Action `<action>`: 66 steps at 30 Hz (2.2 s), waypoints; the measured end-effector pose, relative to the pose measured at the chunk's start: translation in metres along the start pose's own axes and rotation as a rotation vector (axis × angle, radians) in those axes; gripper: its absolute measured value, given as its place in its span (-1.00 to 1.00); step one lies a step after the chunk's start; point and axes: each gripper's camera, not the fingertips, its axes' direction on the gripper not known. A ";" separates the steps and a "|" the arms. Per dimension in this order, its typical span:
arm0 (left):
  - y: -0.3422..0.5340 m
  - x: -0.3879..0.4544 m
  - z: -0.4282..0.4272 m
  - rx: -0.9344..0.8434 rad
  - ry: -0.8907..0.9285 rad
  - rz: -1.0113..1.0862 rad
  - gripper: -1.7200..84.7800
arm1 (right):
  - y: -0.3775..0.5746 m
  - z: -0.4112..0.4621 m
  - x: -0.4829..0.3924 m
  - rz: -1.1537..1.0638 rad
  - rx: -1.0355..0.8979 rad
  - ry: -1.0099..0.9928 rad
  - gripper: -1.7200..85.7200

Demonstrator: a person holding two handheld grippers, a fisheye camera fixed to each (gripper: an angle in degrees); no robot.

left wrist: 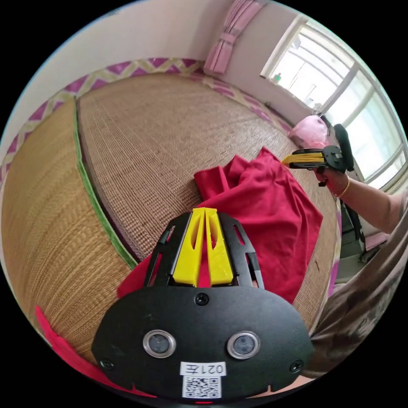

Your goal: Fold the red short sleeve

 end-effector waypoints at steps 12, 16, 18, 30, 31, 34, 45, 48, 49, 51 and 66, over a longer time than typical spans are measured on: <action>0.118 0.027 -0.045 -0.167 0.101 0.082 -0.98 | 0.206 0.081 0.114 0.413 -0.258 -0.451 -0.81; 0.158 0.070 -0.038 -0.228 0.122 0.100 -0.98 | 0.271 0.097 0.128 0.518 -0.240 -0.611 -0.77; 0.186 0.084 -0.031 -0.264 0.133 0.067 -0.98 | 0.295 0.103 0.126 0.536 -0.242 -0.631 -0.76; 0.249 0.097 -0.076 -0.278 0.145 -0.027 -0.98 | 0.398 0.166 0.161 0.614 -0.331 -0.956 -0.70; 0.251 0.099 -0.079 -0.278 0.142 -0.022 -0.98 | 0.408 0.161 0.168 0.641 -0.297 -0.961 -0.69; 0.263 0.113 -0.086 -0.285 0.141 0.010 -0.98 | 0.439 0.149 0.165 0.673 -0.260 -1.005 -0.69; 0.311 0.180 -0.041 -0.306 0.262 0.011 -0.98 | 0.594 0.092 0.058 0.915 -0.326 -1.139 -0.71; 0.320 0.168 -0.057 -0.264 0.252 -0.063 -0.98 | 0.580 0.054 0.095 0.875 -0.296 -0.991 -0.72; 0.322 0.165 -0.063 -0.255 0.243 -0.073 -0.98 | 0.555 0.029 0.121 0.808 -0.234 -0.882 -0.73; 0.333 0.152 -0.087 -0.216 0.203 -0.113 -0.98 | 0.486 -0.008 0.145 0.592 -0.137 -0.742 -0.74; 0.425 0.112 -0.221 -0.162 0.034 -0.273 -0.98 | 0.000 0.018 -0.143 -0.555 0.078 -0.152 -0.76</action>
